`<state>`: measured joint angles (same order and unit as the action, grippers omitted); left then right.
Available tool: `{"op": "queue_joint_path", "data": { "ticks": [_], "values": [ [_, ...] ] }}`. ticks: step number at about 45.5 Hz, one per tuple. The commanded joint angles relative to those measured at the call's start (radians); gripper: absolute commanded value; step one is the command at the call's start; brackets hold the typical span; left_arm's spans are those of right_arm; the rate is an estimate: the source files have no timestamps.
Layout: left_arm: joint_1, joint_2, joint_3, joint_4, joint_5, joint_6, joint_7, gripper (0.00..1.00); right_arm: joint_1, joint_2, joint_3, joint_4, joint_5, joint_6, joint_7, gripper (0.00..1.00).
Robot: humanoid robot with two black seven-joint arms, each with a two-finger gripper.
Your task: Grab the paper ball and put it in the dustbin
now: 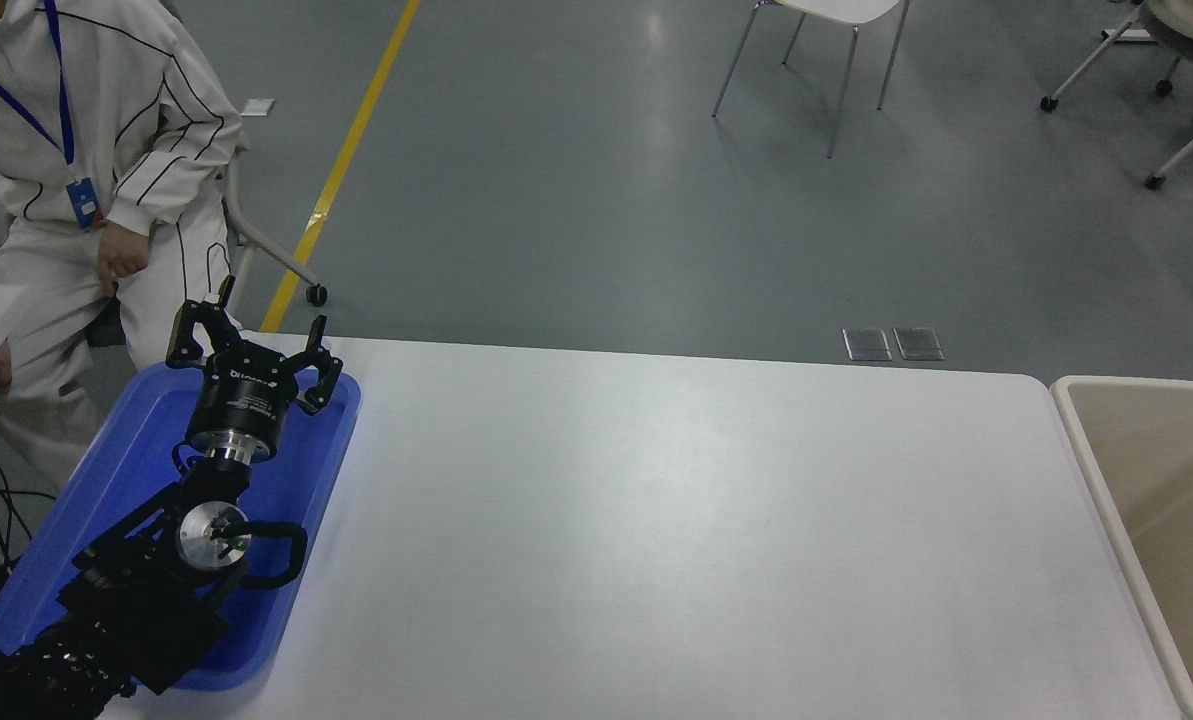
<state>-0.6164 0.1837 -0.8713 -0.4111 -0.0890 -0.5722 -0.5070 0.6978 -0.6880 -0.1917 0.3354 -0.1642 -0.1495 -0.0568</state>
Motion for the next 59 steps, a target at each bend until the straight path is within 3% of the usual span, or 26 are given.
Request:
{"op": "queue_joint_path", "data": {
  "ticks": [1, 25, 41, 47, 50, 56, 59],
  "values": [
    [0.001, 0.0, 0.0, 0.0, 0.0, 0.0, -0.001, 1.0, -0.037, -0.094, 0.285, 0.045, -0.001, 0.004, 0.002, 1.0],
    [0.001, 0.0, 0.0, 0.0, 0.0, 0.0, -0.001, 1.0, -0.078, -0.225, 0.738, 0.344, 0.026, 0.007, 0.0, 1.0],
    [0.001, 0.0, 0.0, 0.0, 0.0, 0.0, -0.001, 1.0, -0.165, -0.093, 1.075, 0.436, 0.025, 0.019, 0.006, 1.0],
    [0.001, 0.0, 0.0, 0.0, 0.0, 0.0, -0.001, 1.0, -0.196, -0.042, 1.176, 0.442, 0.026, 0.129, 0.012, 1.0],
    [0.001, 0.0, 0.0, 0.0, 0.0, 0.0, -0.001, 1.0, -0.215, 0.01, 1.219, 0.442, 0.026, 0.169, 0.055, 1.0],
    [0.001, 0.0, 0.0, 0.0, 0.0, 0.0, -0.001, 1.0, -0.242, 0.082, 1.247, 0.442, 0.026, 0.205, 0.215, 1.0],
    [0.001, 0.0, 0.0, 0.002, 0.0, 0.0, -0.001, 1.0, -0.247, 0.117, 1.244, 0.439, 0.026, 0.231, 0.273, 1.0]
  ]
}}
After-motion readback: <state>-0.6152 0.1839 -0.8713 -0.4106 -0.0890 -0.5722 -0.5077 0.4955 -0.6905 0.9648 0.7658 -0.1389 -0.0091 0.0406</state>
